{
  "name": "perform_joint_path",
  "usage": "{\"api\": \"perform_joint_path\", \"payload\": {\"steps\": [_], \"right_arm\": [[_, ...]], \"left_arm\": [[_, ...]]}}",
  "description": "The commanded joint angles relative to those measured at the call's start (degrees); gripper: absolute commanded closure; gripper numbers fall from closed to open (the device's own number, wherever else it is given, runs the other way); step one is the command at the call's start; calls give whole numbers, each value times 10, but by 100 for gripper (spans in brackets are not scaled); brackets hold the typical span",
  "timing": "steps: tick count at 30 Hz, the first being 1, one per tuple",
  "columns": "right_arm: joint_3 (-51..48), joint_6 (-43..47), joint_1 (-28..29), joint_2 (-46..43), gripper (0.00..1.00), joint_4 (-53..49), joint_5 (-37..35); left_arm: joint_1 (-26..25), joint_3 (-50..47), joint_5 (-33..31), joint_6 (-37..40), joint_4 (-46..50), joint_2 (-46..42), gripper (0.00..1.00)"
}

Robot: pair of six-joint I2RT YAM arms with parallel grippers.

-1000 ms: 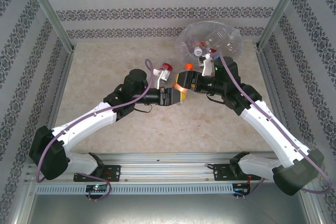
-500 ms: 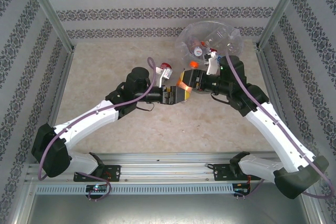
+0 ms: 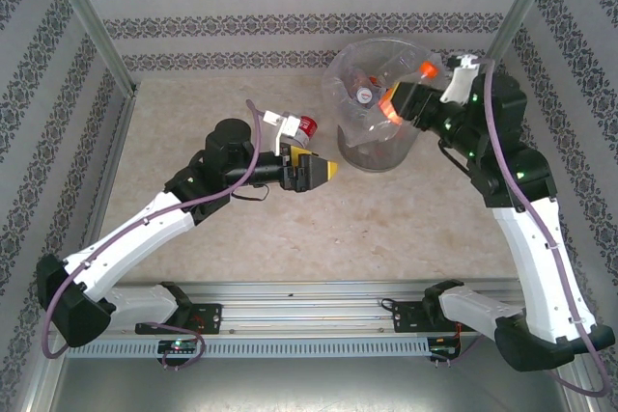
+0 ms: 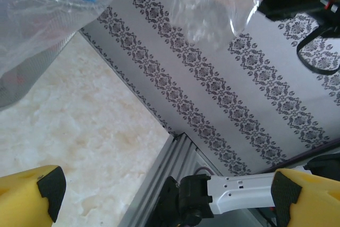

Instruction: Put the plastic bottles in the bin

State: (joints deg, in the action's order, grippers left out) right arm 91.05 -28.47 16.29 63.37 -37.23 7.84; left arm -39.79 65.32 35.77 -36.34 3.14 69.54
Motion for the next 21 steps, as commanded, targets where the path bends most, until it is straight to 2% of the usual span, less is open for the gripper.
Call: {"api": "perform_joint_path", "payload": {"steps": [1, 5, 11, 17, 21], "right_arm": [[31, 30, -16, 22, 51, 4, -63], [68, 42, -32, 66, 52, 24, -100], [134, 66, -46, 155, 52, 35, -118], [203, 91, -52, 250, 51, 21, -150], [246, 104, -54, 308, 52, 14, -164]], "left_arm": [[-7, 18, -25, 41, 57, -9, 0], [-7, 24, -45, 58, 92, -15, 0], [-7, 31, -85, 84, 154, -23, 0], [-7, 35, -139, 109, 221, -23, 0], [-7, 35, -150, 112, 247, -27, 0]]}}
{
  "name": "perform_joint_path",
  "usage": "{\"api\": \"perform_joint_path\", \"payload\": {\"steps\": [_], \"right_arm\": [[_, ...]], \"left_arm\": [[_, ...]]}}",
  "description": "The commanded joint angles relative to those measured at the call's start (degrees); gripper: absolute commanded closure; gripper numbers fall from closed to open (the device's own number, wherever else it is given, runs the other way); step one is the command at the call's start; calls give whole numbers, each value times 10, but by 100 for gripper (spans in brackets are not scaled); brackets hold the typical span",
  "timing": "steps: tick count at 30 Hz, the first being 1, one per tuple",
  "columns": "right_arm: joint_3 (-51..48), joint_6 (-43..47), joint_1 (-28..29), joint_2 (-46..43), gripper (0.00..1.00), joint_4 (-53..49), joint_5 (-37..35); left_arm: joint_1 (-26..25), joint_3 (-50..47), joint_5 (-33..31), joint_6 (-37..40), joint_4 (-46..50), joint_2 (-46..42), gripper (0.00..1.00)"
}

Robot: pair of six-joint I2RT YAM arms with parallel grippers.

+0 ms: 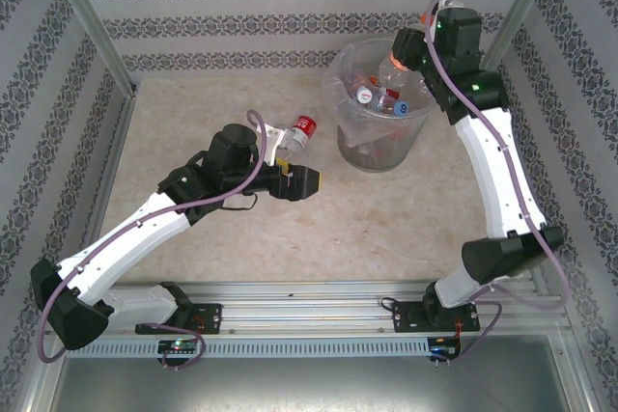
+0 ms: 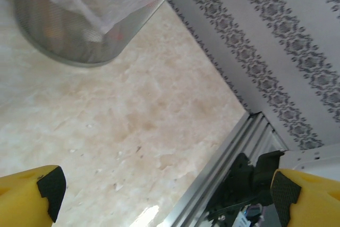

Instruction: Put the plastic bottles in the bin

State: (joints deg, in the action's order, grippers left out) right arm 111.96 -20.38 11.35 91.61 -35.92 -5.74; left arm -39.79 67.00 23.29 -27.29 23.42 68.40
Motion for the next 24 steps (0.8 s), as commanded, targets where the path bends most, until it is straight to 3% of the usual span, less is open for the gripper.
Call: {"api": "perform_joint_path", "payload": {"steps": [1, 9, 20, 24], "right_arm": [[46, 26, -5, 38, 51, 0, -32], [121, 32, -5, 132, 51, -12, -39], [133, 45, -8, 170, 51, -12, -34], [147, 41, -8, 188, 45, -20, -24]], "left_arm": [[-7, 17, -28, 22, 49, -18, 0], [-7, 12, -52, 24, 74, -22, 0], [-6, 9, -58, 26, 78, 0, 0], [-6, 9, -69, 30, 85, 3, 0]]}}
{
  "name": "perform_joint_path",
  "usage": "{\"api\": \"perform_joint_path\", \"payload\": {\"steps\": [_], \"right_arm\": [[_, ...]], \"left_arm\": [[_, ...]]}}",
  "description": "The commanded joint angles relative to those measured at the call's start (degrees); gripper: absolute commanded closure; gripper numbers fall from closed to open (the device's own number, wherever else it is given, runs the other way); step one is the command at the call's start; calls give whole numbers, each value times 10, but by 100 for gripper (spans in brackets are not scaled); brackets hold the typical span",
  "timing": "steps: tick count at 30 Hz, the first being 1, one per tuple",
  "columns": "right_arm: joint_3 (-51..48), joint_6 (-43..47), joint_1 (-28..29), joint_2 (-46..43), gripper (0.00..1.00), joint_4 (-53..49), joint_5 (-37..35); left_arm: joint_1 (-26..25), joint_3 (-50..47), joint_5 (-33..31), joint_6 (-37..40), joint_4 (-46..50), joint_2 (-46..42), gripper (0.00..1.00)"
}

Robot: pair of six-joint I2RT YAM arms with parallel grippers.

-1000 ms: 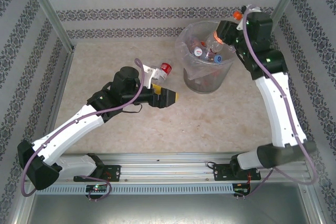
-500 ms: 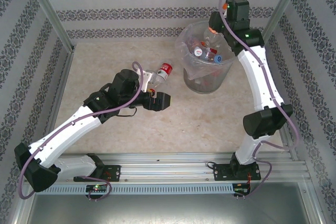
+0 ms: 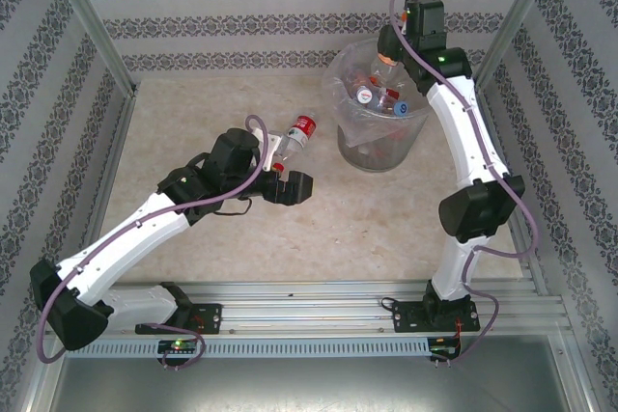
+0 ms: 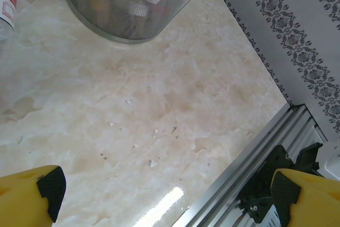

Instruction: Put the plastic bottles in the bin

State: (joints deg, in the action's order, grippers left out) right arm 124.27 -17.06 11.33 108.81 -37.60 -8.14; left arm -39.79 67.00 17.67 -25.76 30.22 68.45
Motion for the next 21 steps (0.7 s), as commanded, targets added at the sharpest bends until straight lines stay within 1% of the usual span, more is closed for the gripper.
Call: {"api": "perform_joint_path", "payload": {"steps": [1, 2, 4, 6, 9, 12, 17, 21], "right_arm": [[27, 7, -8, 20, 44, -4, 2], [31, 7, -8, 22, 43, -7, 3], [34, 6, -8, 24, 37, -10, 2], [40, 7, -8, 24, 29, -14, 1], [47, 8, -9, 19, 23, -21, 3], [50, 9, -9, 10, 20, -26, 11], [45, 8, -9, -11, 18, -41, 25], [7, 8, -9, -49, 18, -48, 57]], "left_arm": [[-6, 9, -18, 16, 21, 4, 0], [-6, 9, -26, 17, 25, 5, 0], [-6, 8, -36, 18, 30, 7, 0], [-6, 9, -42, 19, 34, 8, 0], [-6, 11, -43, 22, 39, 10, 0], [-6, 10, -46, 23, 40, 12, 0], [-5, 15, -59, 32, 46, 20, 0], [3, 30, -79, 51, 67, 39, 0]]}}
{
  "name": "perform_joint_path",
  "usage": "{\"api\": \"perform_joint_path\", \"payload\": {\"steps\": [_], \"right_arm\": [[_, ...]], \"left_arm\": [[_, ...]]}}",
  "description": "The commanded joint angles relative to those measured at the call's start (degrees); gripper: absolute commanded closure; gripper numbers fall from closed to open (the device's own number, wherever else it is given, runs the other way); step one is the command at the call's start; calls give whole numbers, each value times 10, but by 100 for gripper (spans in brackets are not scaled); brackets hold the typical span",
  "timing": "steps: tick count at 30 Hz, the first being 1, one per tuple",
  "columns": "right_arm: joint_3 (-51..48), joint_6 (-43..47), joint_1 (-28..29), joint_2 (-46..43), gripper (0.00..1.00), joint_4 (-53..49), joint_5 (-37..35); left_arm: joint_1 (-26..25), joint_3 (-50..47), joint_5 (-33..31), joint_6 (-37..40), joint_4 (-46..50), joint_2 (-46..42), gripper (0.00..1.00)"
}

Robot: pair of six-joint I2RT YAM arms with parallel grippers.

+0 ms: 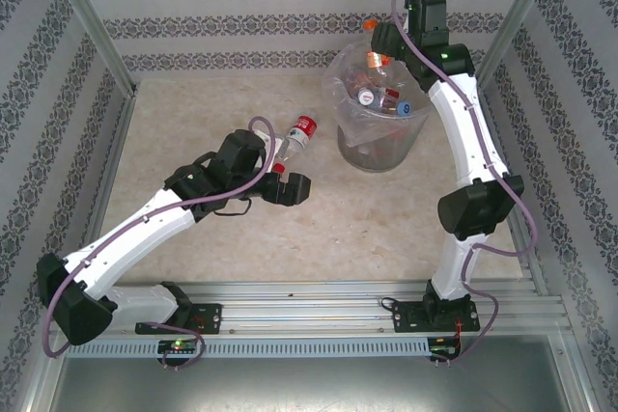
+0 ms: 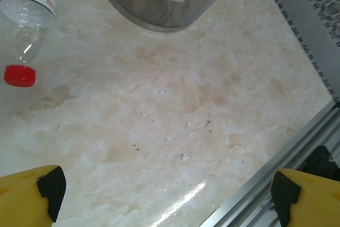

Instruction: Put the plastic bottles in the bin

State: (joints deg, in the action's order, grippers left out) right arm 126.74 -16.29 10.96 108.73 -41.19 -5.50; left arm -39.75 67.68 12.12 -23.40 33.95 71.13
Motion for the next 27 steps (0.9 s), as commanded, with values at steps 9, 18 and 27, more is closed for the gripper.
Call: {"api": "perform_joint_path", "payload": {"steps": [9, 18, 27], "right_arm": [[-173, -8, -5, -192, 11, -5, 126], [-368, -42, 1, -367, 2, 13, 247], [-532, -82, 14, -529, 2, 3, 326]], "left_arm": [[41, 48, -26, 62, 41, 85, 0], [103, 100, -5, 109, 51, 178, 4], [142, 171, -5, 168, 54, 290, 10]]}}
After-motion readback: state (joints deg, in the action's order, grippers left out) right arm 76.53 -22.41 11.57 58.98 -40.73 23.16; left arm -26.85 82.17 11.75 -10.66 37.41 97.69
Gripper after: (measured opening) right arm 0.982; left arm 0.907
